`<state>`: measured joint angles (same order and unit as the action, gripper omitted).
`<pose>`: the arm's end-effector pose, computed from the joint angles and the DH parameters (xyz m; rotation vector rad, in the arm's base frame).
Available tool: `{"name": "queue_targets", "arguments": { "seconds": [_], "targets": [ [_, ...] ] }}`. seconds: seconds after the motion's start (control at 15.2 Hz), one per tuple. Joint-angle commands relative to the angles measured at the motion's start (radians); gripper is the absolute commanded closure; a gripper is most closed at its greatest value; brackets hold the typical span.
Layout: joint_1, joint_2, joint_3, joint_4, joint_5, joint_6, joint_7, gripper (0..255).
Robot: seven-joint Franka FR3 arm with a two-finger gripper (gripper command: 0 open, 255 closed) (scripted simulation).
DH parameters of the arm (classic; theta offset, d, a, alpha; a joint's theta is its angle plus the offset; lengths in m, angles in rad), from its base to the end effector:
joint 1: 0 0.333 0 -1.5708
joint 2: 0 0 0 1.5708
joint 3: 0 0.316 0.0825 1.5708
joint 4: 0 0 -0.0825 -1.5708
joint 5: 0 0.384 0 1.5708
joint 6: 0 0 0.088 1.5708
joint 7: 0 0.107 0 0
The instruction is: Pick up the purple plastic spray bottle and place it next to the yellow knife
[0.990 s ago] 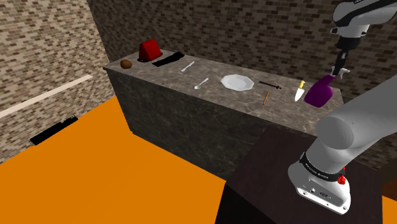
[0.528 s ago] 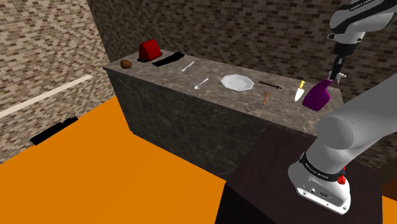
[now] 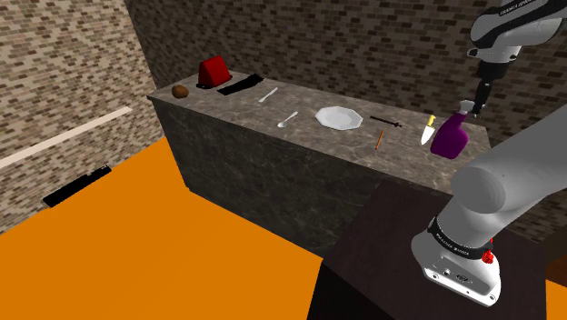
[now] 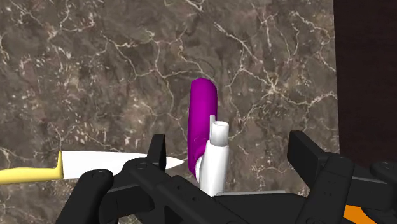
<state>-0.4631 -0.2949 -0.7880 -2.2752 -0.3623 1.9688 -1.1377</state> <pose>0.1163 -0.4587 0.4319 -3.1057 -0.1141 0.2183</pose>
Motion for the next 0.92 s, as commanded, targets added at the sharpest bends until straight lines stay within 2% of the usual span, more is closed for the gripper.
{"name": "queue_targets", "arguments": {
  "seconds": [0.0, 0.07, 0.33, 0.86],
  "targets": [
    [0.0, 0.0, 0.0, 0.0, 0.0, 0.0, 0.0, 0],
    [0.0, 0.0, 0.0, 0.0, 0.0, 0.0, 0.0, 0],
    [0.006, -0.031, 0.039, 0.102, 0.008, -0.132, 0.004, 0],
    [0.006, -0.03, 0.039, 0.102, 0.008, -0.132, 0.003, 0]
  ]
}}
